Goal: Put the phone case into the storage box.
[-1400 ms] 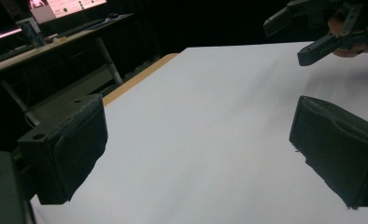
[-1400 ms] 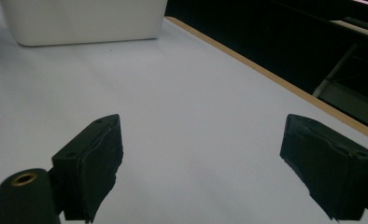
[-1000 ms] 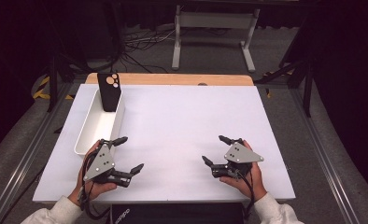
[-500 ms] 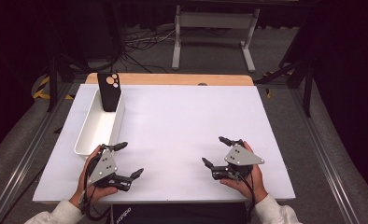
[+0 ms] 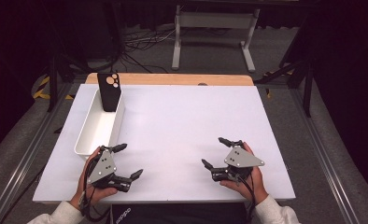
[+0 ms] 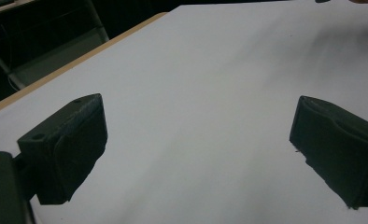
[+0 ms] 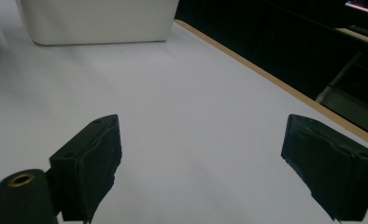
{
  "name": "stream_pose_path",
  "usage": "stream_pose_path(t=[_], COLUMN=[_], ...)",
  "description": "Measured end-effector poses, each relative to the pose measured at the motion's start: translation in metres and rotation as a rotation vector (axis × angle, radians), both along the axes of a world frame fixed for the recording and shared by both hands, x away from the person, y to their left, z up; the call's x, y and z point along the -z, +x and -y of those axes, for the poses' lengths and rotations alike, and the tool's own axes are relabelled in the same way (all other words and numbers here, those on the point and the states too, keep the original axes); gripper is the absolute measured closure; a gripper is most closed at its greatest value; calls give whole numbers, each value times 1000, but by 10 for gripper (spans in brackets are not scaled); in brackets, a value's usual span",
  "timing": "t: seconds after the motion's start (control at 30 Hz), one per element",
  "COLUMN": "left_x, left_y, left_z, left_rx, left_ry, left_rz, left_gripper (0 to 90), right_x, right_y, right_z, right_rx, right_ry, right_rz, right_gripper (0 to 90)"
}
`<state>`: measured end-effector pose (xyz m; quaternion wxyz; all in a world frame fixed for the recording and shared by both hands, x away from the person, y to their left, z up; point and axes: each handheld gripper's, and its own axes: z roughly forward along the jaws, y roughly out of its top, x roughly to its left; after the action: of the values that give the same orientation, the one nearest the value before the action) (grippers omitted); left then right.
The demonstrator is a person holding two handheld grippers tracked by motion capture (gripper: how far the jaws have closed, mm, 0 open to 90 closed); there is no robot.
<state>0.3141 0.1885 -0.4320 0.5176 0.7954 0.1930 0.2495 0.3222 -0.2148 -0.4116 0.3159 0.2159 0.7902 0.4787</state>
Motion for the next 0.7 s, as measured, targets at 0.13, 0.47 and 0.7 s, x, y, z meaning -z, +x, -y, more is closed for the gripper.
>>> stream_pose_path(t=[0.13,0.47,0.7], left_x=[-1,-1,-1], left_y=[0,-2,-1], left_z=[-1,0,-1], left_rx=[-2,10,14], left_ry=[-16,5,-1], left_rz=[1,11,8], left_gripper=[51,51,51], right_x=[1,4,6], right_y=[-1,-3,-2], right_z=[-1,-7,-10], right_rx=[-4,-10,-13], right_ry=[-5,-30,-39], right_rz=[3,-3,-11], right_gripper=[127,127,127])
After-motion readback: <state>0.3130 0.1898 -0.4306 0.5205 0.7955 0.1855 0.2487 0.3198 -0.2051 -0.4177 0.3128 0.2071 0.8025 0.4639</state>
